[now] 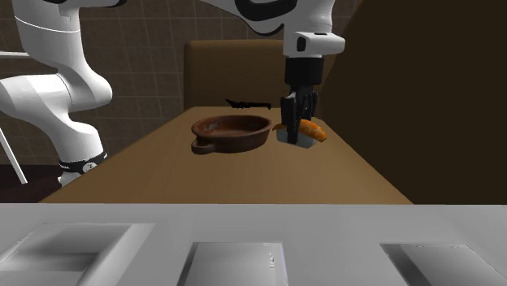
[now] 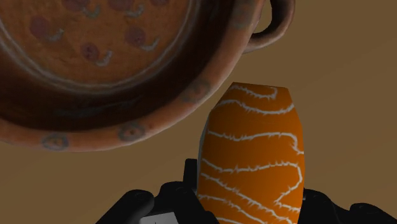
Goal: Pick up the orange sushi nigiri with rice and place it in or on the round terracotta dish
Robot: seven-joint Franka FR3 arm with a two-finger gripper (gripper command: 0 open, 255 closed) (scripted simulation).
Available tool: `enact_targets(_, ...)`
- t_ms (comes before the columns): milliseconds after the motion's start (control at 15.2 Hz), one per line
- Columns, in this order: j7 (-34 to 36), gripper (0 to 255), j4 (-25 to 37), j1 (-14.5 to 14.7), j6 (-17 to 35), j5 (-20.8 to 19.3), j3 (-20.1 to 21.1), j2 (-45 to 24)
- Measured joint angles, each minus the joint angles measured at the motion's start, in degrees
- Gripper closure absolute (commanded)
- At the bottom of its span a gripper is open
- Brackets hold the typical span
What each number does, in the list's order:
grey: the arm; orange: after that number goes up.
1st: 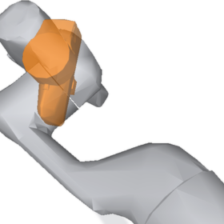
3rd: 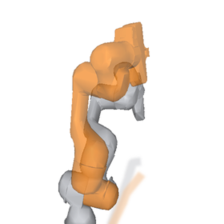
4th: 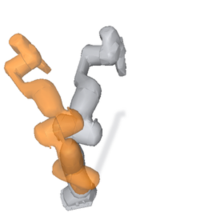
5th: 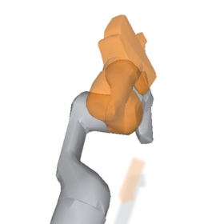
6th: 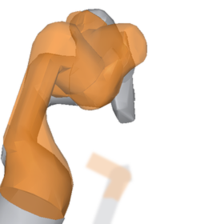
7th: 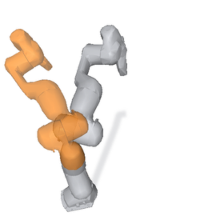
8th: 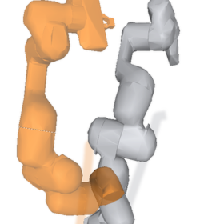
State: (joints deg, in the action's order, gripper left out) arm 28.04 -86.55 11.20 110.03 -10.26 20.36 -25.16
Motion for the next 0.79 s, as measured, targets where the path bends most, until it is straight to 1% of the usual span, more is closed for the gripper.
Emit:
enact_targets(528,0.0,255,0.0,0.0,0.0,0.0,0.0,0.0)
enact_targets(792,-0.2,255,1.5,0.0,-2.0,0.3,0.1,0.5)
